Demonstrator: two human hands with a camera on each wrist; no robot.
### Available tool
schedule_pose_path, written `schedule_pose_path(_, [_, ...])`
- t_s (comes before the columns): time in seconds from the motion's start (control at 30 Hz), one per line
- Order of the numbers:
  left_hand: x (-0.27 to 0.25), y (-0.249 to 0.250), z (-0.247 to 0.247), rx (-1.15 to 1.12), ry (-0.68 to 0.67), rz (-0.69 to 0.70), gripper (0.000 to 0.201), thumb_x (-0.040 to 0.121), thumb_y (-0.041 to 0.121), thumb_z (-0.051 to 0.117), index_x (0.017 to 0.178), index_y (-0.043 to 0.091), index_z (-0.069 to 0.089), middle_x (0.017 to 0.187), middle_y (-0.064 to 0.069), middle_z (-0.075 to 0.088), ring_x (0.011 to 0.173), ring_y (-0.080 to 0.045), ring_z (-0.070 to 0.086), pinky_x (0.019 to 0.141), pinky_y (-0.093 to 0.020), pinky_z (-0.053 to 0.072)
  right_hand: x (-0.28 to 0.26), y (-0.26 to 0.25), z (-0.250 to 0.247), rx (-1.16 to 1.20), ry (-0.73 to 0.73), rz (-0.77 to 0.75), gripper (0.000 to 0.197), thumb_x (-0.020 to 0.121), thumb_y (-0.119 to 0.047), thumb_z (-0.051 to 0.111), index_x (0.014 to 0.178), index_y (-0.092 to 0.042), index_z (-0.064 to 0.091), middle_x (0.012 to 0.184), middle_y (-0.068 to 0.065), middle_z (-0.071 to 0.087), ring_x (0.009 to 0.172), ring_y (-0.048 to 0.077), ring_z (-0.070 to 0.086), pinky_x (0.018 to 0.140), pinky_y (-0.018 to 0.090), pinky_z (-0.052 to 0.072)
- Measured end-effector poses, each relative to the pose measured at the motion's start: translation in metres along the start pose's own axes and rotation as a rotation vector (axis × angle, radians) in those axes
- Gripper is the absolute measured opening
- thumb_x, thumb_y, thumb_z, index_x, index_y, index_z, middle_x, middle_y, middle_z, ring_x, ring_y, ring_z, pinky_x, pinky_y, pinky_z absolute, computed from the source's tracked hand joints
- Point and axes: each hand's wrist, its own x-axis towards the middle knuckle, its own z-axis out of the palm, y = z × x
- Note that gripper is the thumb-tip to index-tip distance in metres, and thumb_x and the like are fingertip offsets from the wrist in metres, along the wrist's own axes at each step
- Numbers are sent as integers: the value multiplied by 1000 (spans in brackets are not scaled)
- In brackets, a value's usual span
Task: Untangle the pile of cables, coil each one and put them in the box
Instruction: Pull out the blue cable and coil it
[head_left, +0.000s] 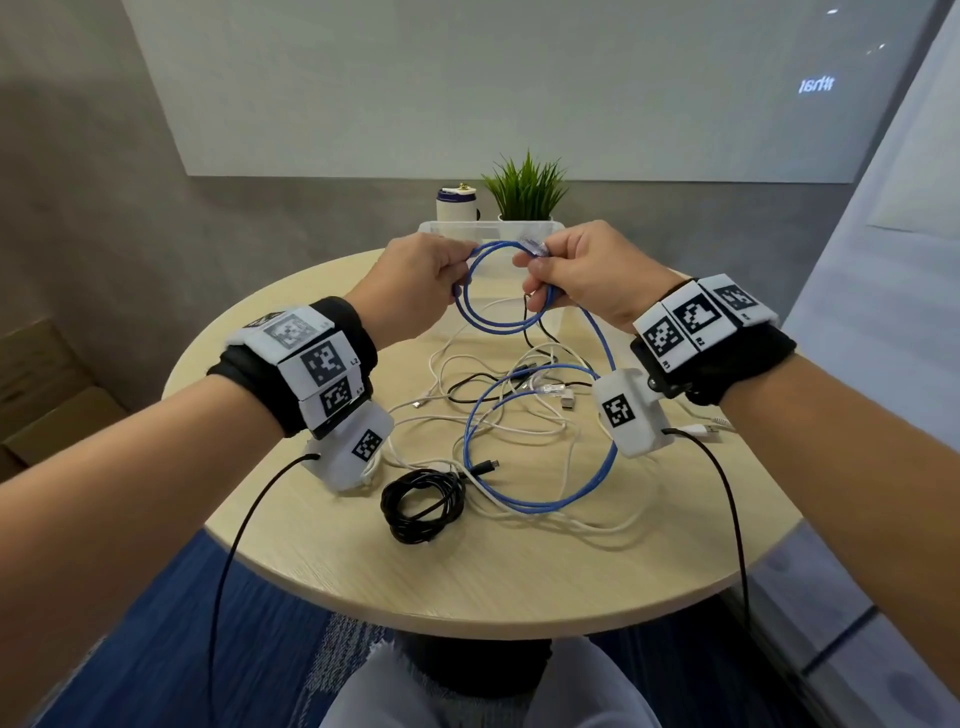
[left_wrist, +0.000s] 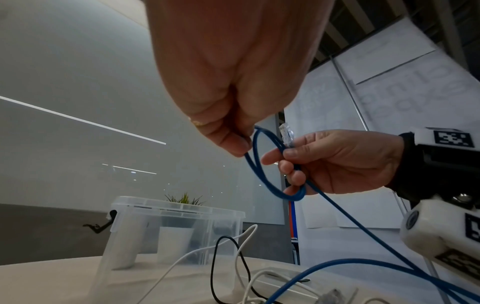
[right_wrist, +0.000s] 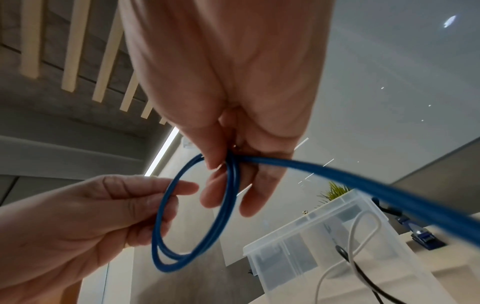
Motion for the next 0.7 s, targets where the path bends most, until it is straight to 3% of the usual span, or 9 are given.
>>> schedule_pose_path(0.1, [-3, 2, -1, 51, -34, 27, 30, 97, 1, 37, 109, 1, 65, 87, -10, 58, 74, -19, 52, 74, -24, 45, -1, -1, 0, 12, -15, 11, 21, 96, -4, 49, 83, -12, 64, 99, 20, 65, 65, 17, 62, 82, 39, 57])
schedule_pose_path(0.2, [-4, 2, 0, -58, -60, -93, 32, 99, 7, 36, 119, 10, 61, 98, -9, 63, 82, -20, 59, 74, -21, 46, 1, 0, -1, 207, 87, 0, 20, 95, 3, 47, 85, -4, 63, 78, 12, 59, 53, 13, 56, 66, 28, 57])
schedule_pose_path(0.3, [-7, 2, 2, -57, -135, -192, 20, 98, 24, 44, 98, 15, 61, 90, -3, 66, 81, -19, 62, 75, -27, 51, 8, 4, -7, 283, 225, -41, 20, 95, 3, 47, 84, -5, 63, 70, 6, 56, 49, 10, 55, 64, 27, 57])
schedule_pose_path(0.4, [-19, 7, 5, 18, -446, -123, 25, 93, 39, 52, 86, 21, 68, 78, 7, 66, 73, -8, 59, 70, -21, 47, 13, 8, -13, 285, 318, -69, 21, 95, 1, 48, 83, -8, 63, 68, 4, 56, 54, 12, 56, 70, 31, 55])
schedule_pose_path(0.53, [-44, 24, 28, -47, -885, 0, 50, 71, 68, 60, 100, 28, 69, 96, 14, 70, 94, -4, 63, 92, -25, 47, 18, 10, -18, 296, 451, -86, 26, 96, -1, 47, 78, -14, 62, 72, 0, 58, 58, 10, 56, 74, 30, 54])
schedule_pose_path(0.63, [-58, 32, 48, 15, -1130, 12, 43, 76, 46, 74, 112, 27, 63, 106, 12, 68, 100, -6, 62, 95, -24, 45, 20, 10, -23, 300, 498, -97, 28, 96, -2, 47, 76, -15, 62, 73, -3, 59, 58, 9, 57, 78, 32, 54])
schedule_pose_path(0.7, [-59, 32, 56, 24, -1156, 40, 33, 79, 31, 74, 109, 22, 64, 94, 11, 69, 85, -5, 62, 85, -18, 45, 20, 12, -26, 288, 511, -99, 27, 96, -4, 47, 77, -15, 63, 73, -3, 60, 59, 10, 58, 81, 35, 54])
